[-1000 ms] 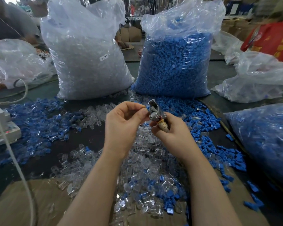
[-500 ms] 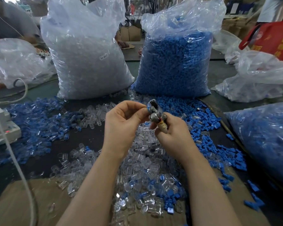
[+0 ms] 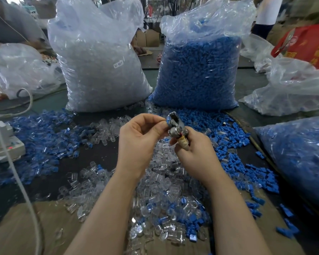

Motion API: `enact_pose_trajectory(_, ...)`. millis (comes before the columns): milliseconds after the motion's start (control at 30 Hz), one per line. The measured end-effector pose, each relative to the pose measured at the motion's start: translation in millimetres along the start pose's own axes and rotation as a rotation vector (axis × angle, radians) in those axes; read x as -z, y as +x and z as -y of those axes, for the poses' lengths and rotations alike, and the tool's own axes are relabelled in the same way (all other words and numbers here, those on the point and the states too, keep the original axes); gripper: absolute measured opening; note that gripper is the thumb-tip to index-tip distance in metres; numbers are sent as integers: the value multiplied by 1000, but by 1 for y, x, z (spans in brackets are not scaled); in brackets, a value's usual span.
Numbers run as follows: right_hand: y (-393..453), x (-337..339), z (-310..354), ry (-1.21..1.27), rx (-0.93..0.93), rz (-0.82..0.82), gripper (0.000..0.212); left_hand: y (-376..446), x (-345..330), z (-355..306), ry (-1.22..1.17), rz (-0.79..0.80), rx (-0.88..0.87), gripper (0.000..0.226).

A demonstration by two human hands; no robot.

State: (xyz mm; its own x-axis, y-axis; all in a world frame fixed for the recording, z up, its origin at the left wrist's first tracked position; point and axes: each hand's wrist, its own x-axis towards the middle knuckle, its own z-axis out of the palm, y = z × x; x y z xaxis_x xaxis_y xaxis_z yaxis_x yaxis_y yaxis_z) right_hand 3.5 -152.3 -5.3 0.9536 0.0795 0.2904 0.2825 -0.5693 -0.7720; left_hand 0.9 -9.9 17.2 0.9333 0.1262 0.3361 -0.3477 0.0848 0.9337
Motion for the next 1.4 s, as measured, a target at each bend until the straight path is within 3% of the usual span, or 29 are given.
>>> enact_pose_trajectory(133, -1, 0, -3, 17, -21, -61, 23, 8, 21, -3, 167, -66, 70, 11)
enact_pose_trajectory(267, 0, 2, -7, 42, -57, -112, 19, 15, 81, 4, 818, -352, 75, 3)
enact_pose_trajectory(367, 0, 2, -10, 17, -44, -110, 13, 13, 117, 13, 1212, -510, 222, 9)
enact_pose_trajectory(467, 0, 1, -12, -6, -20, -88, 8, 11, 131, 19, 1286, -578, 379, 12)
enact_pose_trajectory(533, 0, 1, -13, -12, -18, -85, 8, 11, 135, 21, 1293, -586, 395, 15)
enact_pose_trajectory(767, 1, 1, -13, -75, -30, -106, 6, 15, 111, 13, 1324, -391, 254, 29)
enact_pose_trajectory(900, 2, 0, -13, -145, -53, -93, 6, 16, 72, 15, 1129, -62, 173, 32)
enact_pose_trajectory(1000, 2, 0, -14, -209, -43, -74, 7, 15, 51, 28, 1164, 201, 115, 42)
enact_pose_trajectory(1100, 3, 0, -13, -243, -32, -61, 7, 15, 47, 40, 1230, 365, 132, 52)
enact_pose_trajectory(1200, 3, -1, -13, -250, -32, -42, 6, 15, 48, 45, 1250, 401, 147, 52)
enact_pose_trajectory(1400, 3, -1, -13, -248, -33, -39, 16, 13, 48, 44, 1144, 276, 169, 22)
